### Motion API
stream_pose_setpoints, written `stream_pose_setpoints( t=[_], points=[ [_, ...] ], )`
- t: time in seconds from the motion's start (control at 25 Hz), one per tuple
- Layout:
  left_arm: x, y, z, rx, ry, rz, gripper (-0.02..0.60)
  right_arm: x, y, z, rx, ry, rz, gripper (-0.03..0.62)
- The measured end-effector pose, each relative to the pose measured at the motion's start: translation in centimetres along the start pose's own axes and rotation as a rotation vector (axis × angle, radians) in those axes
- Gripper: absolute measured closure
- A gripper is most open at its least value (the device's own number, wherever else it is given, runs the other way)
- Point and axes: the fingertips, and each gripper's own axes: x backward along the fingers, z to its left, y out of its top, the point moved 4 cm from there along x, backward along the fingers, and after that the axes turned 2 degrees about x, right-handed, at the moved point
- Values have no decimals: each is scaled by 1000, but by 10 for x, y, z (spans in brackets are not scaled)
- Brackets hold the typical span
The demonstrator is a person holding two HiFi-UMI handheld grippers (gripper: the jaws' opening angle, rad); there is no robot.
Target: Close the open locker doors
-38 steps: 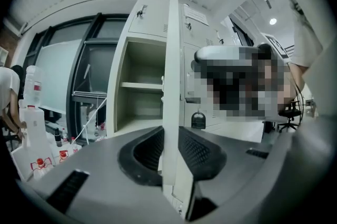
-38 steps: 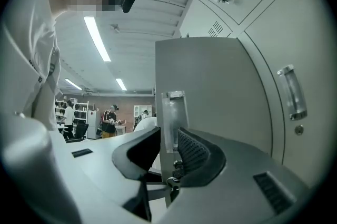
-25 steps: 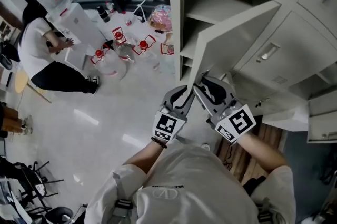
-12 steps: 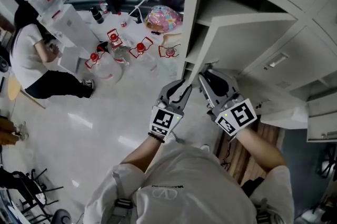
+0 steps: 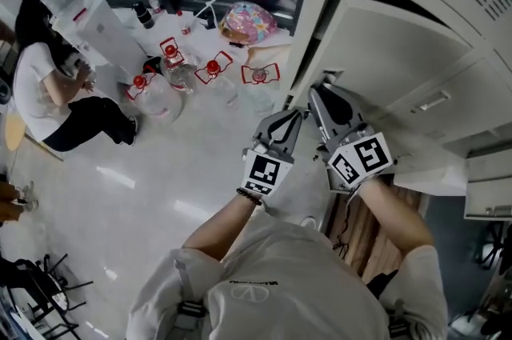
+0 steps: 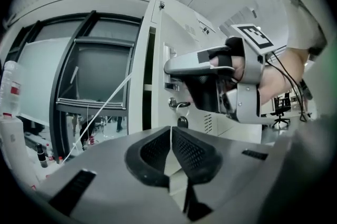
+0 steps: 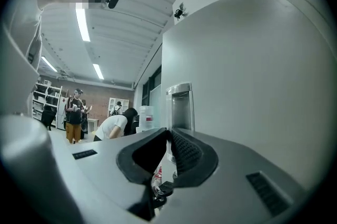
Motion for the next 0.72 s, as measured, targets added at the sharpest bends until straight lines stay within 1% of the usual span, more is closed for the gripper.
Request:
stream_pose_setpoints(
  t=[0.08,0.24,0.4,0.72],
  points=[
    [-13,-2,6,-2,5,12,577,-7,0,-5,0,-25,-4,556],
    [-32,-11,19,15,14,33,577,-17,-1,-12,3,-63,-9,557],
    [-47,-15,26,-3,17,32,577,-26,-2,-19,6,-117,-13,557],
    [-65,-16,37,-4,15,32,577,-40,-4,-31,13,-213,-13,554]
  ],
)
